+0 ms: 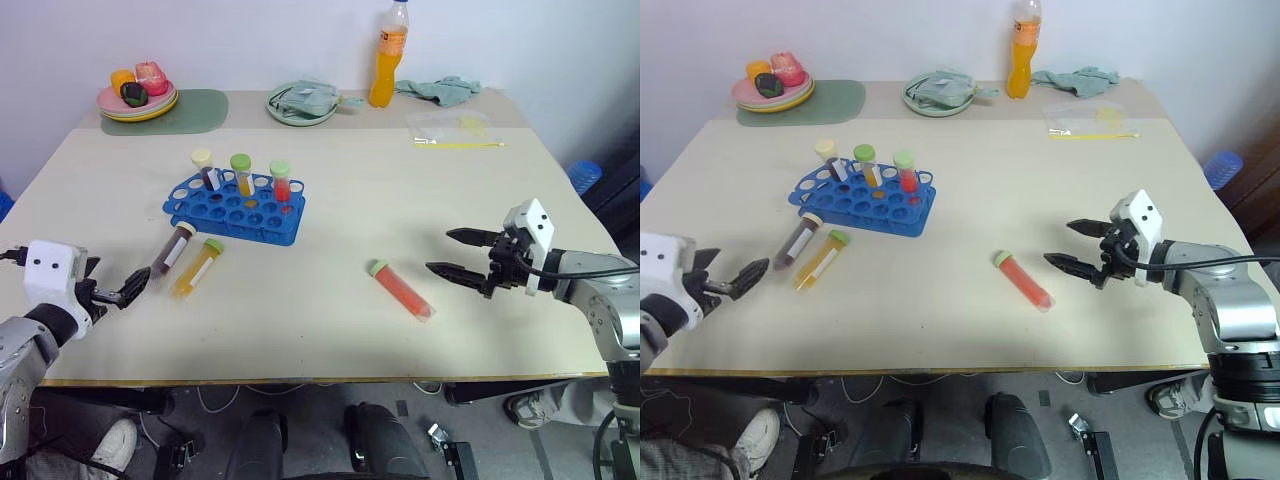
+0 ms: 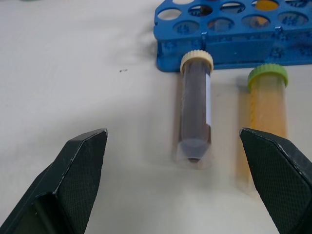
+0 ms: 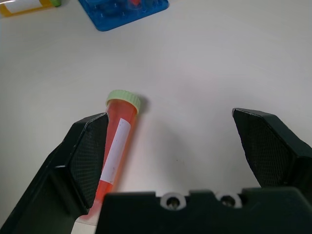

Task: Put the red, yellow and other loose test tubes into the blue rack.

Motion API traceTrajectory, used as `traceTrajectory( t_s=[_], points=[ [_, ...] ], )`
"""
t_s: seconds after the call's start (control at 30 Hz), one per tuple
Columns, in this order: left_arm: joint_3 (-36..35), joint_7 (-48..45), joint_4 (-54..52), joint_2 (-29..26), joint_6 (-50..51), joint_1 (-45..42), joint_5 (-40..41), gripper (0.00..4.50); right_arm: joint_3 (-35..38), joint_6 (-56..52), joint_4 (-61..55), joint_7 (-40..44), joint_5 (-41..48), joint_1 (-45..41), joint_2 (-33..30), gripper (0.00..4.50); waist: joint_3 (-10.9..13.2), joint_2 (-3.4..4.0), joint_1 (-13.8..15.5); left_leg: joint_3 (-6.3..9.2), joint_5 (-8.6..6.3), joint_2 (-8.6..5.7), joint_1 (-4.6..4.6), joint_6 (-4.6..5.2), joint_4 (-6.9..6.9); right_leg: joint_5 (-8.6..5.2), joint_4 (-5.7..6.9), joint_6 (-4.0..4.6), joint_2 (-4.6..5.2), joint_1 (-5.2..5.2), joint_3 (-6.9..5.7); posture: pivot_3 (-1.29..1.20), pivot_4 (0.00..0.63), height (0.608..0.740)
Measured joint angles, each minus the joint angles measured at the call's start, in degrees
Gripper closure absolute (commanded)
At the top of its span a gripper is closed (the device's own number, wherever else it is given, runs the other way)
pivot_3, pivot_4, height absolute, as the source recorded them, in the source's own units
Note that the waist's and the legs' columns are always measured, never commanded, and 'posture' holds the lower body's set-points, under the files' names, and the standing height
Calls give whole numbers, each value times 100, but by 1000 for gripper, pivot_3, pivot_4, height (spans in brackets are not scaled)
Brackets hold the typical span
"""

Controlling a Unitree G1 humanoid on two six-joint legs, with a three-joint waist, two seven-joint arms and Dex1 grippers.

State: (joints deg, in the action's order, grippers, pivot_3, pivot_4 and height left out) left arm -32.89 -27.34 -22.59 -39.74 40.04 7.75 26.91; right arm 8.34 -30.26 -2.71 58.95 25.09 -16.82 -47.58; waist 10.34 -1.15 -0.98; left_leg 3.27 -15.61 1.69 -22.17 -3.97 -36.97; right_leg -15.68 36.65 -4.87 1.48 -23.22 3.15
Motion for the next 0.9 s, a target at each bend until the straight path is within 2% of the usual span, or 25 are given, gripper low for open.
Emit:
traceTrajectory(
  t_s=[0.57, 0.73, 0.9],
  points=[
    [66, 22, -82, 154, 61, -183, 28, 40, -118, -345, -331, -515, -15, -67, 213, 0, -1, 0, 2, 0, 0, 0, 0, 0, -3, 1, 1, -2, 0, 2, 0, 0, 150, 740],
    [662, -192, -120, 192, -64, -399, 9, 40, -97, -685, -726, -833, 3, -4, 199, 0, -1, 1, 24, 2, 0, -2, -2, 0, -4, 1, 1, -1, 0, 3, 0, 0, 150, 740],
    [1399, -789, -135, 28, -413, -815, -23, 40, 45, -1818, -1965, -1420, 301, 60, 85, 0, -2, 3, 5, 1, 0, -2, -1, 0, -4, 1, 4, -2, -1, 2, 1, 0, 150, 740]
  ],
)
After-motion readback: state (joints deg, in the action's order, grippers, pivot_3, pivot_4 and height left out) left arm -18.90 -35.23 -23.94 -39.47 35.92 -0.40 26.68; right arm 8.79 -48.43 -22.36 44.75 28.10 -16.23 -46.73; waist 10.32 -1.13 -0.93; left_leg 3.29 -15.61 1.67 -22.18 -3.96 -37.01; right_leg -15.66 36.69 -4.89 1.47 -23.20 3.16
